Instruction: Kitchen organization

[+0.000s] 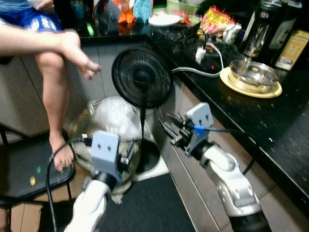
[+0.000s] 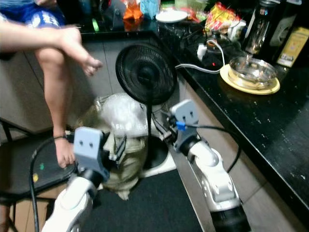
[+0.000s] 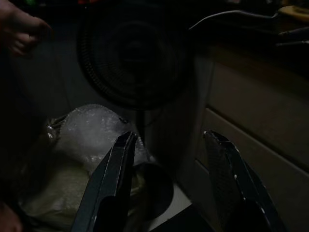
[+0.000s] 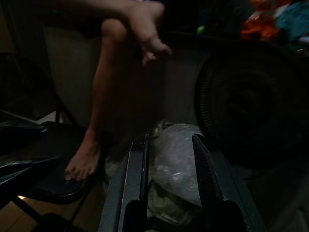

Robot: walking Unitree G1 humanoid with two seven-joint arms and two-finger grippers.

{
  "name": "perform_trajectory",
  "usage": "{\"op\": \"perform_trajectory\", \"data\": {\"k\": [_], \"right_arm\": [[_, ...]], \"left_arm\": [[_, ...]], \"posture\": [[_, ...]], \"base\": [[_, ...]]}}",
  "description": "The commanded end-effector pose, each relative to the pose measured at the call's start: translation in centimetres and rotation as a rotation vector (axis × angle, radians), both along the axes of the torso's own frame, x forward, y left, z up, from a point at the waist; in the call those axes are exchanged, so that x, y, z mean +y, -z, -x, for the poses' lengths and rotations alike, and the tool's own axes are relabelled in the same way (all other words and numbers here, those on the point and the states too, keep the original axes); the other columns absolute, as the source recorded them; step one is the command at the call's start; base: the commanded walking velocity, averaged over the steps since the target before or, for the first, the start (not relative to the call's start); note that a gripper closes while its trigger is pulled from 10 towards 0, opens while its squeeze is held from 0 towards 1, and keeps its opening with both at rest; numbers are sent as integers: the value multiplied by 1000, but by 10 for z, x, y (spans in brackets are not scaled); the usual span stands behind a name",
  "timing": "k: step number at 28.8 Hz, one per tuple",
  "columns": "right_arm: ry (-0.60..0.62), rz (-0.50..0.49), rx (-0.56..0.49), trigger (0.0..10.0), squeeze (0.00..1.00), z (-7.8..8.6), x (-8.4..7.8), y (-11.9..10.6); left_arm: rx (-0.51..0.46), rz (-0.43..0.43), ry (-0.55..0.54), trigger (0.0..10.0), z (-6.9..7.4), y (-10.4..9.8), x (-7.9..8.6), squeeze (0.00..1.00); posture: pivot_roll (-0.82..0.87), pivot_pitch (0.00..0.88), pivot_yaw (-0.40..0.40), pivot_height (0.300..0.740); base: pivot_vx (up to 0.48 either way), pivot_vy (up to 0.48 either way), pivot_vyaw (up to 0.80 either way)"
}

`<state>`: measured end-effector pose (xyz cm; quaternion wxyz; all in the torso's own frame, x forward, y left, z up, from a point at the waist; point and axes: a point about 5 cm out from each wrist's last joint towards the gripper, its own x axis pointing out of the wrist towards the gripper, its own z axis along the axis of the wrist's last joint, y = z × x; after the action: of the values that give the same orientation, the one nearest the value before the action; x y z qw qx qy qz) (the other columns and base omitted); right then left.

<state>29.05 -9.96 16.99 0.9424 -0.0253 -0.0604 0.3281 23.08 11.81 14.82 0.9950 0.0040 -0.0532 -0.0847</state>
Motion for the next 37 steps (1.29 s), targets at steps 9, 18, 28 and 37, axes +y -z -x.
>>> {"op": "perform_trajectory", "data": {"k": [9,18,28,37], "right_arm": [[10,10,8,10000,0,0,-8,3],[18,14,16,10000,0,1,-12,4],[13,18,28,10000,0,1,-13,3],[-6,-7,43,10000,0,1,-13,2]], "left_arm": [[6,-1,6,10000,-3,2,-2,0],[0,3,19,10000,-5,-1,-5,0],[-5,3,22,10000,-5,-3,-6,0],[-5,3,18,10000,-5,-3,-6,0]], "posture": [[73,0,-53,740],[58,0,-46,740],[58,0,-43,740],[59,0,-46,740]], "base": [[337,0,0],[337,0,0],[337,0,0],[337,0,0]]}}
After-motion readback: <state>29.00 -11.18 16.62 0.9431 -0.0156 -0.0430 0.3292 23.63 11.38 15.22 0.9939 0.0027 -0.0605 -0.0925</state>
